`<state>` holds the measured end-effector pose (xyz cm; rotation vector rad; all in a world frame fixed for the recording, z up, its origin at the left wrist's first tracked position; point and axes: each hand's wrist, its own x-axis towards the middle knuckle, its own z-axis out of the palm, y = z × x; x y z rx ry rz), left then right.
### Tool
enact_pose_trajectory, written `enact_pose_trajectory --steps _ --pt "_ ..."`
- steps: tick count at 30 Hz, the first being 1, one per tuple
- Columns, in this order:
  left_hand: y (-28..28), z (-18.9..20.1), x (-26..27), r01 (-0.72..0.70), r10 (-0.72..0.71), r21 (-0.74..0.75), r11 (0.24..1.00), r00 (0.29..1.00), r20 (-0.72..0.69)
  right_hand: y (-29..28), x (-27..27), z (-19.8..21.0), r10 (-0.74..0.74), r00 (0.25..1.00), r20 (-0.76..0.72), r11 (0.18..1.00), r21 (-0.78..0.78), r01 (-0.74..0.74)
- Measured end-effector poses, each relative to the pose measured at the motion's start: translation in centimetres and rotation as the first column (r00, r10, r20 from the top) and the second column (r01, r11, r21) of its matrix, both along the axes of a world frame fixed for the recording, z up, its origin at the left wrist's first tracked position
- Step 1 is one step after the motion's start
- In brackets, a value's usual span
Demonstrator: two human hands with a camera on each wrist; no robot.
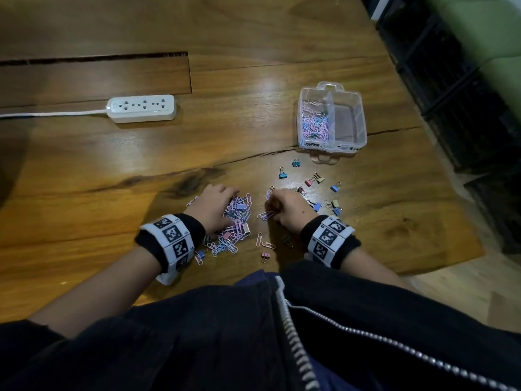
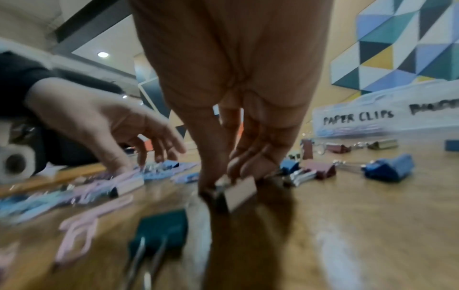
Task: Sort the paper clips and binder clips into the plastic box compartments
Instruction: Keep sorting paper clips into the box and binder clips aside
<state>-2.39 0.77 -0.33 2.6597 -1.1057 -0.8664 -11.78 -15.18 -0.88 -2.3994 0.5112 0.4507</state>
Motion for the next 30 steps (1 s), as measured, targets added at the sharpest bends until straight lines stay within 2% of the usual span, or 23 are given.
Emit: enact_pose_trajectory --steps 2,4,9,11,14,20,22,25,30 --pt "-0.1 -0.2 -0.5 0.002 -0.003 0.02 1.0 0.998 0.068 -0.5 0.1 0.4 -0.031 0.996 -0.08 0.997 0.067 0.036" --pt "-0.3 -0.3 -0.7 0.0 -0.002 0.027 1.0 0.998 0.07 -0.4 0.1 0.5 -0.045 0.994 -0.097 0.994 0.095 0.054" --pt "-1.0 -0.2 -1.4 -0.067 0.067 -0.007 0.998 0.998 0.014 1.0 0.1 -0.3 0.028 1.0 0.004 0.998 -0.05 -0.027" --pt "-1.2 -0.3 -1.6 -0.113 0.112 -0.036 0.993 0.993 -0.023 1.0 0.1 -0.3 0.075 0.997 0.019 0.995 -0.074 -0.073" --pt "-1.5 -0.3 -1.7 -0.107 0.104 -0.07 0.992 0.993 -0.05 1.0 0.2 -0.4 0.127 0.991 0.043 0.988 -0.096 -0.123" --pt "-1.3 0.1 -0.3 -0.306 0.257 -0.15 0.94 0.926 -0.278 1.3 -0.1 -0.8 0.162 0.986 0.025 0.982 -0.099 -0.159" --pt "-1.1 0.3 0.1 -0.376 0.288 -0.147 0.915 0.864 -0.413 1.3 -0.2 -0.8 0.167 0.986 0.026 0.981 -0.105 -0.163" --pt "-0.9 0.6 0.8 -0.502 0.332 -0.139 0.853 0.73 -0.597 1.5 -0.2 -0.9 0.201 0.979 0.037 0.972 -0.131 -0.194" --pt "-0.8 1.1 1.2 -0.744 0.375 -0.051 0.667 0.394 -0.839 1.5 -0.1 -0.6 0.219 0.975 0.041 0.966 -0.147 -0.211"
